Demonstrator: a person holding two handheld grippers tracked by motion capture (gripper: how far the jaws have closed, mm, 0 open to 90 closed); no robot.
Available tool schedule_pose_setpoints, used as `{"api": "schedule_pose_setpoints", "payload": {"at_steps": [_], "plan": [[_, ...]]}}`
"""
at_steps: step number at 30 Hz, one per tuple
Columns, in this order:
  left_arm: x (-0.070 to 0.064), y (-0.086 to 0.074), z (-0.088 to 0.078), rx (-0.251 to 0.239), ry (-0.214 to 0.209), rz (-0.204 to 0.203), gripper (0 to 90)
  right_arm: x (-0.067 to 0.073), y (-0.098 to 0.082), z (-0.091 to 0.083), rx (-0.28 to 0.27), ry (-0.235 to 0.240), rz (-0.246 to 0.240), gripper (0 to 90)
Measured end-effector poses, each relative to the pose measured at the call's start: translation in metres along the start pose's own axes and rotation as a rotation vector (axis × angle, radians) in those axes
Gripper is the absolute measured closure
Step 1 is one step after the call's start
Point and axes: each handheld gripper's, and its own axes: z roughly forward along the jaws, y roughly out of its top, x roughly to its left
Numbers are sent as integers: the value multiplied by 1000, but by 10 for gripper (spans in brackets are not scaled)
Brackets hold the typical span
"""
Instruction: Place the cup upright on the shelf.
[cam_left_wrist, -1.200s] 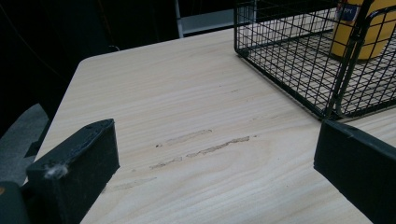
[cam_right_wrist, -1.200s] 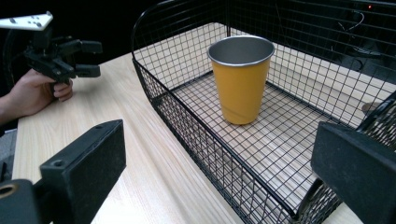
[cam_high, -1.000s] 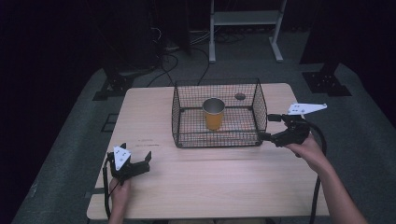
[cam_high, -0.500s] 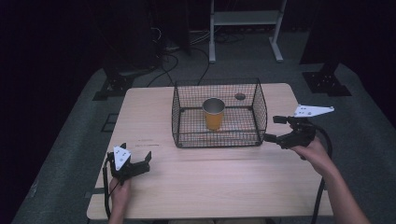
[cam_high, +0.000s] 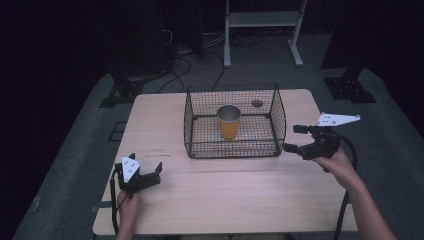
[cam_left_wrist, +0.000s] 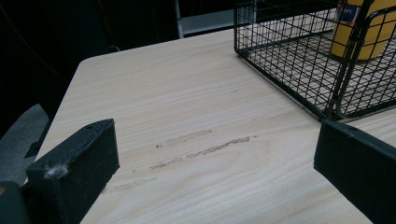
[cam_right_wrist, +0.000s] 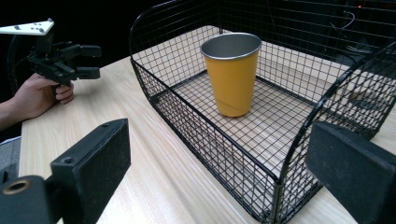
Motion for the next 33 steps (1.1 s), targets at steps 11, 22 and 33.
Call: {"api": "schedule_pose_setpoints", "payload": {"at_steps": [11,22,33], "plan": [[0,0,0,2,0,2,0,0,0,3,7,8,8,58],[-1,-1,3,33,18,1,0,1,-7,14,37,50,23,58],[-1,0,2,19,13,9,0,9,-8,15,-1,46,-14,58]]}}
